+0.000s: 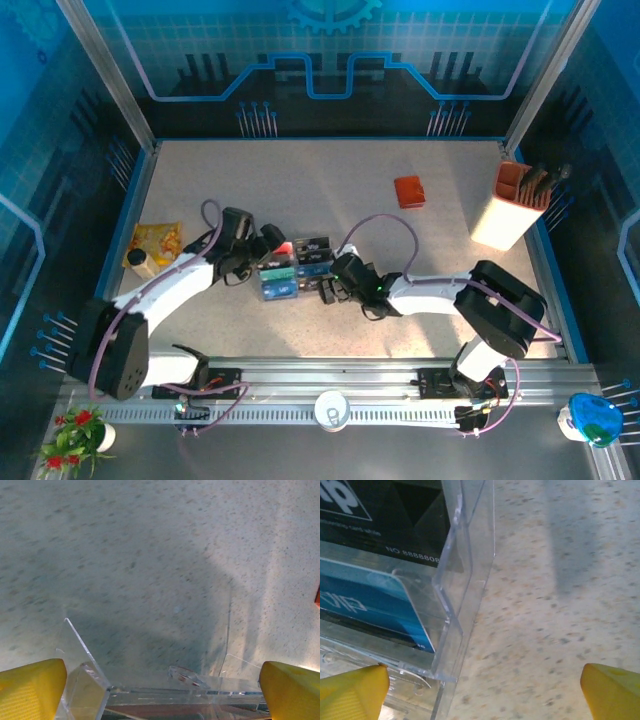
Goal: Put the credit cards into the card holder
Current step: Move the storage box to the center of the table, then pick up the card holder from the top-right of the table.
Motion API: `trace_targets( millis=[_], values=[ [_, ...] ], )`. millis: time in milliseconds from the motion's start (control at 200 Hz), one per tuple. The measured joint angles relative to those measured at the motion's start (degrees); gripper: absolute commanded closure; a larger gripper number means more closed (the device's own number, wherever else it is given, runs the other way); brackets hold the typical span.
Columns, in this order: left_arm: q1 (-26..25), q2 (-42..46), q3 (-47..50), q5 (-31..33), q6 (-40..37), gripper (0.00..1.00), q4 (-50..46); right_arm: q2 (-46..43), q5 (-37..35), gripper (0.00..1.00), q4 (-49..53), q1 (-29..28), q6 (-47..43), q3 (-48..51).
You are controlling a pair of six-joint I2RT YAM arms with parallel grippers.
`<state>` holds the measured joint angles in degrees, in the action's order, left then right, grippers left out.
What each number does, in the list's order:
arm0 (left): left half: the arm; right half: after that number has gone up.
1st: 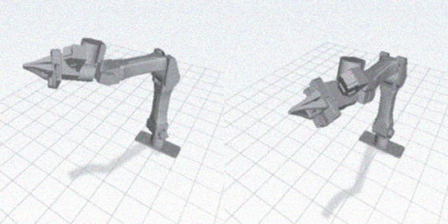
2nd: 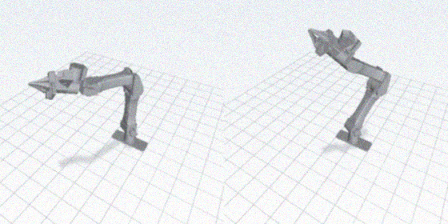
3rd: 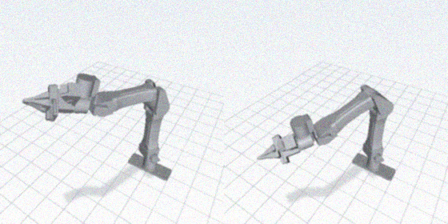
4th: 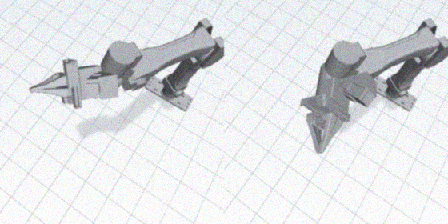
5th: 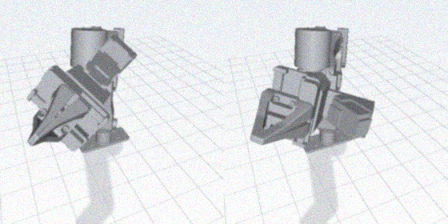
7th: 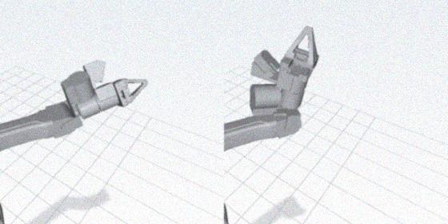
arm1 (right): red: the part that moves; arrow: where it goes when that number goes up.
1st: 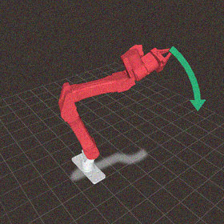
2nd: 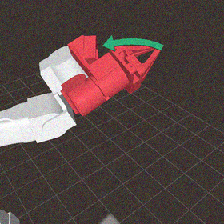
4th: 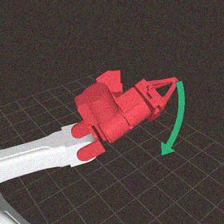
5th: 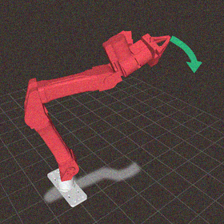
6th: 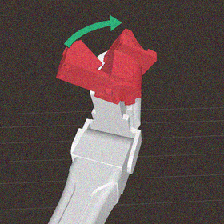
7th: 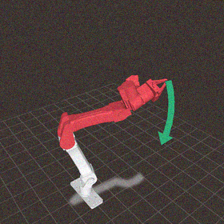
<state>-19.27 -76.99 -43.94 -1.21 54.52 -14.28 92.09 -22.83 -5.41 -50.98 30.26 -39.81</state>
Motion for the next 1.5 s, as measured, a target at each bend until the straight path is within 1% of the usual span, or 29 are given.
trace_targets(
  millis=[275, 350, 415, 530, 730, 890, 995, 1080, 1171, 1246, 1366, 1501],
  values=[
    [-4.31, -18.10, -16.28, 1.73, 0.63, 0.01, 2.78, -0.26, 5.03, 0.01, -0.66, 11.37, -3.37, 0.50],
    [-5.38, -21.62, -19.96, 1.81, 0.74, 0.01, 3.15, -0.28, 6.56, 0.01, -0.61, 13.77, -4.31, 0.50],
    [-6.54, -23.32, -21.75, 1.70, 1.05, 0.01, 3.54, -0.39, 7.91, 0.01, -0.61, 15.08, -5.05, 0.50],
    [-7.91, -23.74, -22.23, 1.62, 1.11, 0.01, 3.87, -2.27, 10.95, 0.01, -0.11, 16.76, -6.27, 0.90],
    [-7.93, -23.50, -21.99, 2.08, 1.05, 0.01, 3.82, -11.52, 16.85, 0.01, 3.32, 19.19, -7.48, 1.84],
    [-6.27, -19.87, -19.80, 2.54, 0.61, 0.01, 2.36, -21.84, 21.66, 0.01, 6.97, 22.12, -6.69, 3.69],
    [-3.17, -16.20, -18.34, 2.54, -0.07, 0.01, 1.09, -27.04, 25.03, 0.02, 10.21, 26.86, -4.92, 3.74],
    [-0.22, -12.94, -17.38, 2.51, -0.94, 0.01, 0.50, -28.06, 26.88, 0.04, 13.11, 30.91, -3.39, 2.23],
    [2.78, -8.24, -15.26, 2.51, -2.25, 0.01, 0.11, -26.69, 29.05, 0.06, 15.72, 34.93, -1.07, -0.90],
    [4.17, -4.07, -13.18, 2.51, -3.52, 0.01, -0.81, -23.82, 30.69, 0.09, 16.13, 38.01, 1.36, -4.09],
    [4.44, 1.84, -9.77, 1.97, -5.40, 0.01, -1.81, -17.22, 31.87, 0.22, 15.74, 41.03, 5.97, -9.16],
    [4.42, 7.98, -3.69, -0.72, -5.46, 0.01, -1.92, -7.93, 31.63, 0.38, 14.38, 42.45, 11.32, -14.60]
  ],
)
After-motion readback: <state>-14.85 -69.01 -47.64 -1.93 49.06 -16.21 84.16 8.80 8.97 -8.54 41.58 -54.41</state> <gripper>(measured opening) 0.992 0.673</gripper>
